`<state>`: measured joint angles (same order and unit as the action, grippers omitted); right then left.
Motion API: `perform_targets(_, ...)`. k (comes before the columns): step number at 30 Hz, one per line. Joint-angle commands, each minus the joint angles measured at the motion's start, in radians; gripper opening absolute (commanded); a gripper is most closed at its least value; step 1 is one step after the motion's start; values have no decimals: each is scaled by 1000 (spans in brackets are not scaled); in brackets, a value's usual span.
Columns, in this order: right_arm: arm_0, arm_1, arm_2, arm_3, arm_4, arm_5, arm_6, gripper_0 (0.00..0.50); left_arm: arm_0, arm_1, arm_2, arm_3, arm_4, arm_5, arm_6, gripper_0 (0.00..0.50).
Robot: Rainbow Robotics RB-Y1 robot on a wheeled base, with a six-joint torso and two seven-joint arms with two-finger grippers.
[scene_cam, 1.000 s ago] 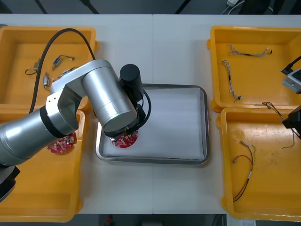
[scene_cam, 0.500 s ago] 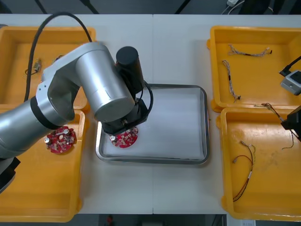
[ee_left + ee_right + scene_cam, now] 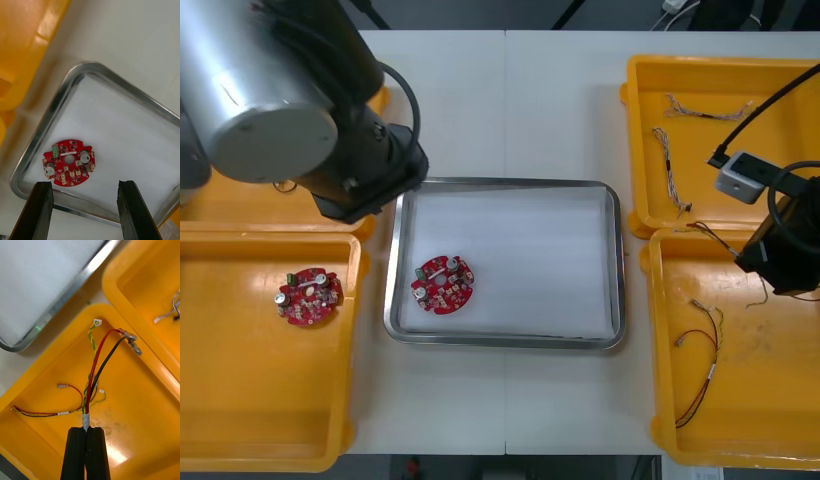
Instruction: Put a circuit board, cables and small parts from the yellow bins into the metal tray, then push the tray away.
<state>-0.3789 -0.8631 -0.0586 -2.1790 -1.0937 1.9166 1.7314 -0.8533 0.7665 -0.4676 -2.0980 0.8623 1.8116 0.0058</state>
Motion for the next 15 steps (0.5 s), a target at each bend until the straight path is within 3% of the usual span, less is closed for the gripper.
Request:
perform_targets(1,-132,-34,120,-13,-14,3,-43,0,-44,109,124,-17,54,20,-205,500)
perform_targets(7,-261,-10,256,-15,-5,3,-39,0,-44,197,231,67,121,14,-348,500)
perform_targets(15,-403,49,479,-4,72,-13,-16,0,-44,300,320,248,107,-81,-560,500)
